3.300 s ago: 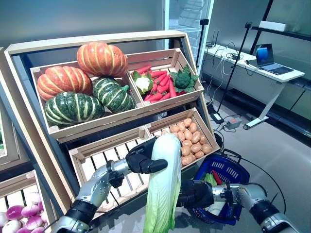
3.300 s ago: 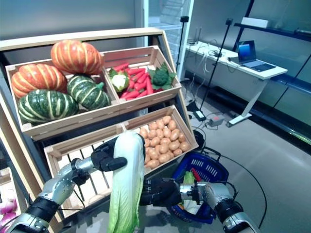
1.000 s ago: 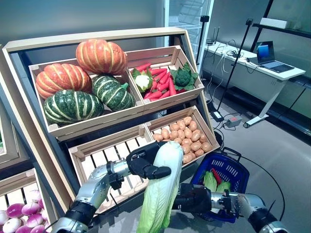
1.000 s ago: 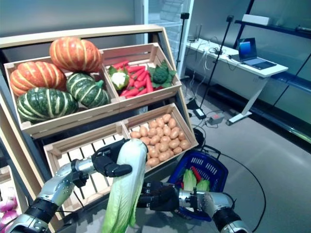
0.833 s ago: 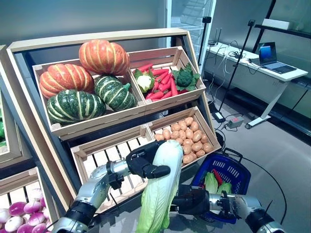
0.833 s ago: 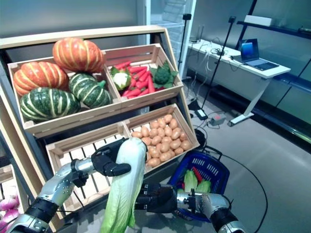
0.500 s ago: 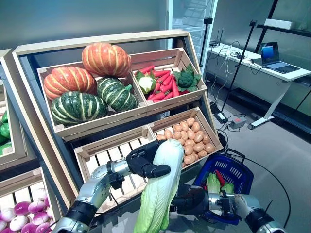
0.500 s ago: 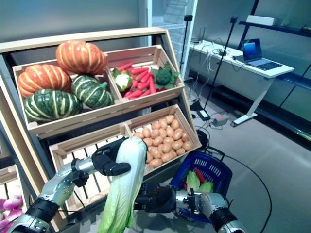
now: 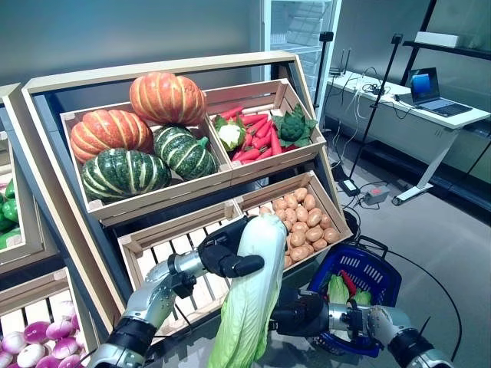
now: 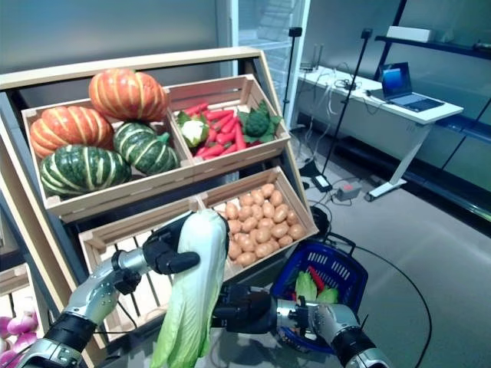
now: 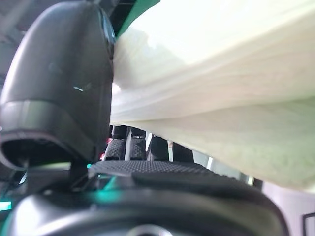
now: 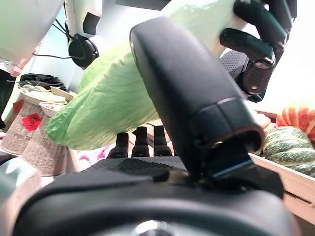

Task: Put vegetables into the basket

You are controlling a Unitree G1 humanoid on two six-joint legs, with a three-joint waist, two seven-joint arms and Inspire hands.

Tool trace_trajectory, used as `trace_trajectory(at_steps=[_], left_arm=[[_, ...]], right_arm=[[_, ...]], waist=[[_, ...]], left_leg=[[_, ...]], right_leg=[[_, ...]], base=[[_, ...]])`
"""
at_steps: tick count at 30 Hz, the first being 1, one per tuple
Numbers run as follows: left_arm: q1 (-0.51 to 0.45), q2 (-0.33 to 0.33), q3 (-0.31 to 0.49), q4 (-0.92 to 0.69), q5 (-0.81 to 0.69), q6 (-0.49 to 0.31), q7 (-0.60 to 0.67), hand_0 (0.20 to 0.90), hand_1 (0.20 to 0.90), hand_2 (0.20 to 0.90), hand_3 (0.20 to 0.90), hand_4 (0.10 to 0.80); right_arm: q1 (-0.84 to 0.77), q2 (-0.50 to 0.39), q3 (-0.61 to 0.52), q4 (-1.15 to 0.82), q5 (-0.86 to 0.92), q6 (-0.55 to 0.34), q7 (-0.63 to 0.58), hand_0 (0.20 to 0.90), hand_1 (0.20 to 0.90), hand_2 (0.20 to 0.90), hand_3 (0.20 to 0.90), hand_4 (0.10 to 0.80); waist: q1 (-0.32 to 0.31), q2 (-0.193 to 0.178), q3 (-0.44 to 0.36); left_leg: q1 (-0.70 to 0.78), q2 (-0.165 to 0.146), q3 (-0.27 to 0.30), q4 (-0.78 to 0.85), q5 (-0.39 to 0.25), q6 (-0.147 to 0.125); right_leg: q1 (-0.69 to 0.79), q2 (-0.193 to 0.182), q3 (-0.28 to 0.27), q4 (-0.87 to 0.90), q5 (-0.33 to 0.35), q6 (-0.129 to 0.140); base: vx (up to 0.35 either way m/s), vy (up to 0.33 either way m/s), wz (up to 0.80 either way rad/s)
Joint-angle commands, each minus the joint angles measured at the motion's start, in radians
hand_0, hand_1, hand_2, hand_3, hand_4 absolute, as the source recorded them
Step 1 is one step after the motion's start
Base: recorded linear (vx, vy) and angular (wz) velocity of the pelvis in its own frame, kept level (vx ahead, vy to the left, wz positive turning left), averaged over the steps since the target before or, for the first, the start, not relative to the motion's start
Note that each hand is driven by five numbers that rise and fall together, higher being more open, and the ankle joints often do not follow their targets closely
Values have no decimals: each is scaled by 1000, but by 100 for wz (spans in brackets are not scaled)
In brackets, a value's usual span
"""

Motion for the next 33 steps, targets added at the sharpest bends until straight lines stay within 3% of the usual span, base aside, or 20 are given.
trace_trajectory(at_steps=[1, 3, 4, 5, 6, 14, 29, 31, 33], left_arm=[[-158, -92, 15, 74, -83, -73, 6, 300, 300, 300, 300, 400], [-149, -110, 17, 85, -88, -67, 6, 300, 300, 300, 300, 400], [-146, -117, 18, 86, -88, -65, 8, 300, 300, 300, 300, 400], [-141, -126, 20, 90, -94, -60, 9, 300, 300, 300, 300, 400], [-134, -138, 23, 96, -96, -58, 7, 300, 300, 300, 300, 400], [-94, -192, 29, 109, -82, -48, 0, 300, 300, 300, 300, 400], [-88, -171, 22, 96, -64, -23, -7, 300, 300, 300, 300, 400], [-86, -166, 26, 96, -58, -18, 1, 900, 900, 900, 900, 800], [-83, -160, 38, 101, -59, -11, 5, 900, 900, 900, 900, 800]], right_arm=[[-97, 221, -69, -195, 344, -15, 49, 900, 900, 900, 900, 800], [-100, 236, -77, -221, 392, -21, 19, 900, 900, 900, 900, 800], [-101, 244, -81, -232, 406, -23, 2, 836, 836, 836, 836, 758], [-105, 254, -87, -247, 433, -23, -25, 545, 545, 545, 545, 563], [-107, 265, -94, -257, 449, -28, -43, 300, 300, 300, 300, 400], [-101, 297, -105, -273, 442, -22, -73, 300, 300, 300, 300, 400], [-92, 273, -93, -248, 441, -50, -99, 300, 300, 300, 300, 400], [-88, 266, -95, -237, 428, -54, -93, 300, 300, 300, 300, 400], [-83, 259, -101, -229, 420, -54, -95, 300, 300, 300, 300, 400]], waist=[[-12, -41, -5], [-12, -40, -6], [-12, -40, -6], [-12, -39, -6], [-12, -39, -6], [-8, -41, -3], [-4, -45, -2], [-5, -44, -1], [-5, -44, 0]], left_leg=[[3, -5, 37, 2, -60, 29], [3, -6, 38, 2, -60, 29], [4, -6, 38, 2, -60, 30], [4, -6, 39, 2, -61, 30], [4, -6, 39, 2, -62, 30], [3, -5, 45, 2, -61, 29], [0, -4, 46, 2, -59, 29], [0, -5, 47, 2, -60, 30], [1, -4, 49, 2, -60, 29]], right_leg=[[-16, -39, 11, 2, 12, -31], [-16, -38, 14, 2, 11, -32], [-16, -38, 15, 2, 11, -32], [-16, -38, 17, 2, 11, -32], [-17, -38, 18, 2, 11, -33], [-18, -38, 20, 2, 13, -35], [-20, -40, 10, 2, 14, -33], [-20, -39, 9, 2, 14, -33], [-19, -39, 9, 2, 14, -32]], base=[[0, 0, 0], [0, 0, 0], [0, 0, 0], [0, 0, 0], [0, 0, 0], [0, 0, 0], [0, 0, 0], [0, 0, 0], [0, 0, 0]])
